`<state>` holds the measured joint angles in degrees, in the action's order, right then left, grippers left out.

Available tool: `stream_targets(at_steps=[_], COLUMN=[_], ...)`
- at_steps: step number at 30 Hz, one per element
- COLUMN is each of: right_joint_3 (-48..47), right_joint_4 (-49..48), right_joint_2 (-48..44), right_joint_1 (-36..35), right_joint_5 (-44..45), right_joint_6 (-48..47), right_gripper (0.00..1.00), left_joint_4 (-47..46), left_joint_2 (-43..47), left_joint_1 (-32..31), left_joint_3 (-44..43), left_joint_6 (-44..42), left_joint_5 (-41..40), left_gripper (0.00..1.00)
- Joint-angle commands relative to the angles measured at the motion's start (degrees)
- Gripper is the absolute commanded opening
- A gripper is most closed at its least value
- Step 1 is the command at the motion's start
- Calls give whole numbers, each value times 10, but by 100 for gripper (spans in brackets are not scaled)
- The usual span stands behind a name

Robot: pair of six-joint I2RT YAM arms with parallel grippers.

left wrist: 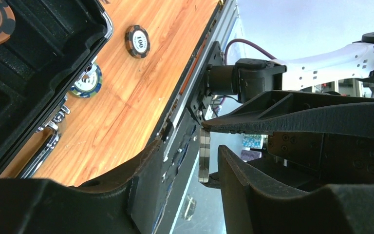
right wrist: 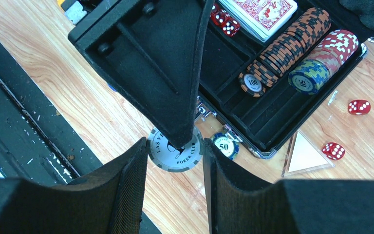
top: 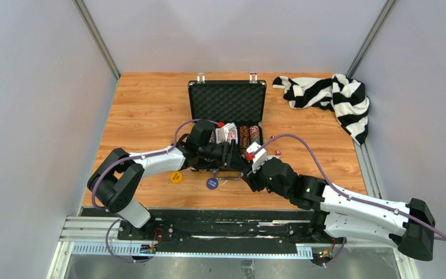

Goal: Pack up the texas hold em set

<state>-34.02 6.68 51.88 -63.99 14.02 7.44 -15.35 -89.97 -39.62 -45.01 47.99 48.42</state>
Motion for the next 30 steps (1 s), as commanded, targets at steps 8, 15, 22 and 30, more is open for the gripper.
stream_targets(at_steps=[8, 15, 22, 30], right_joint_3=[-14, -15, 1, 46], right_joint_4=[-18, -19, -28, -68], right_joint_2=[-1, -1, 10, 67], right_joint_1=[-9, -9, -9, -19], right_joint_5=[0, -2, 17, -21], right_joint_6=[-2, 1, 10, 76], right_gripper=[31, 31, 33, 57], left_joint_4=[-13, -35, -70, 117], left_joint_2=[-11, -11, -34, -52], left_joint_1=[-13, -15, -13, 28], left_joint_3=[-9, -4, 0, -69], left_joint_6=[-12, -4, 1, -132], left_joint_5=[12, 31, 13, -143], left_gripper=[37, 1, 4, 76])
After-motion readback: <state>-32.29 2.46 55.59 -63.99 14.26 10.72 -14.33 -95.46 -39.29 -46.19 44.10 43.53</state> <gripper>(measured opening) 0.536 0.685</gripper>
